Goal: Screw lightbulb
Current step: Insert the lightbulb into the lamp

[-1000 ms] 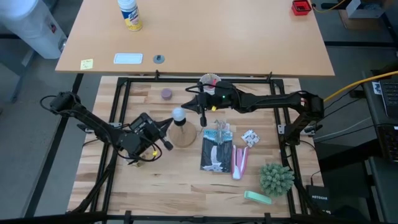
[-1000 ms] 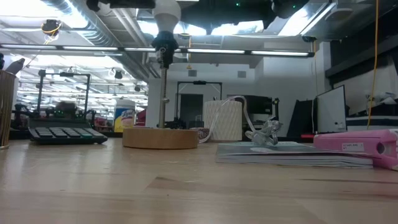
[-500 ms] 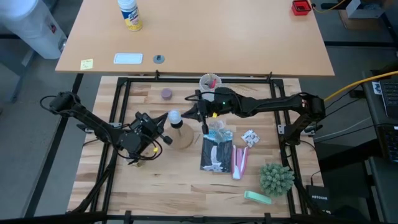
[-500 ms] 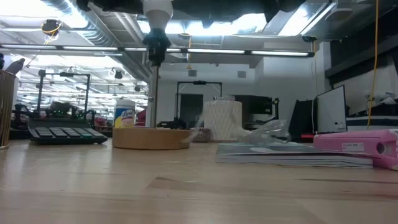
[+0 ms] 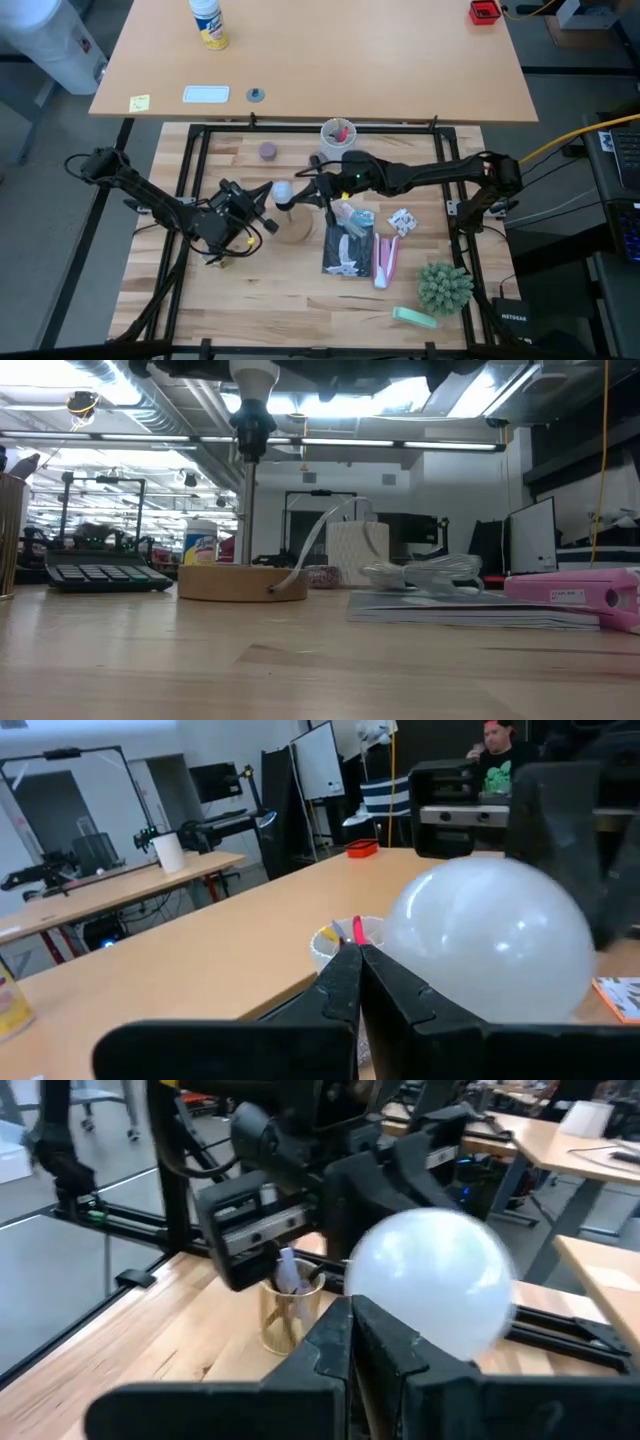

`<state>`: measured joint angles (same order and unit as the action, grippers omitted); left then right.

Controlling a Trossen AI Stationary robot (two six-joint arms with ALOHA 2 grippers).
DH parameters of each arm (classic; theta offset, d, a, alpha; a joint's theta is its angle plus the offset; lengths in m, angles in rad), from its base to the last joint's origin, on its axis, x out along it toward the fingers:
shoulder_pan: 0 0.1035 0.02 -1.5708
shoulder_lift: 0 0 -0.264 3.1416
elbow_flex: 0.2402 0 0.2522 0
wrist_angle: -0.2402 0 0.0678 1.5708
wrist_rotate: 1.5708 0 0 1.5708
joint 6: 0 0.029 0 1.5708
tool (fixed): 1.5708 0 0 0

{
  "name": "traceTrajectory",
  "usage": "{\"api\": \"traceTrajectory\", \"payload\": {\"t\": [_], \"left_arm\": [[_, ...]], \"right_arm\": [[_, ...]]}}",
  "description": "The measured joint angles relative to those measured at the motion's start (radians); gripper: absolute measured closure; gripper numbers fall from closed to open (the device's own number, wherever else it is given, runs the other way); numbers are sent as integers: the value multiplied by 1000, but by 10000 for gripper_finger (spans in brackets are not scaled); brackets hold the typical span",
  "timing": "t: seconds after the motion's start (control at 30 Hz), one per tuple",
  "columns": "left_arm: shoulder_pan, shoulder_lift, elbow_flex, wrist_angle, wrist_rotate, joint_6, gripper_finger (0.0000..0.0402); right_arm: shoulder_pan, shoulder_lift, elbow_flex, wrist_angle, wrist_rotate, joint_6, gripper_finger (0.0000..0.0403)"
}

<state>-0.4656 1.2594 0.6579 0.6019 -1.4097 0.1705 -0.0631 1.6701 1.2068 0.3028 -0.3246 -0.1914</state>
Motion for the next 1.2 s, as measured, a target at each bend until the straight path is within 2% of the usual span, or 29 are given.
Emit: {"api": "traceTrajectory", "payload": {"t": [0.3, 0.43, 0.6, 0.7, 0.87, 1.0, 1.2], "left_arm": [[-43, 0, 0, 218, -12, 221, 400], [-74, 0, 0, 255, -12, 259, 400], [-105, 0, 0, 243, 5, 208, 400], [-116, 0, 0, 229, 50, 182, 400], [-116, 0, 0, 101, 143, 41, 400], [-114, 0, 0, 16, 146, -66, 400], [-115, 0, 0, 8, 107, -72, 400]], "right_arm": [[-2, -73, 0, -16, 123, -86, 386], [-2, -83, 0, -13, 185, -145, 386], [-10, -72, 0, -5, 227, -178, 386], [-19, -53, 0, -8, 228, -180, 386], [-25, -24, 1, 2, 217, -176, 386], [-22, -13, 0, 7, 208, -175, 386], [-23, -14, 1, 15, 138, -172, 386]]}}
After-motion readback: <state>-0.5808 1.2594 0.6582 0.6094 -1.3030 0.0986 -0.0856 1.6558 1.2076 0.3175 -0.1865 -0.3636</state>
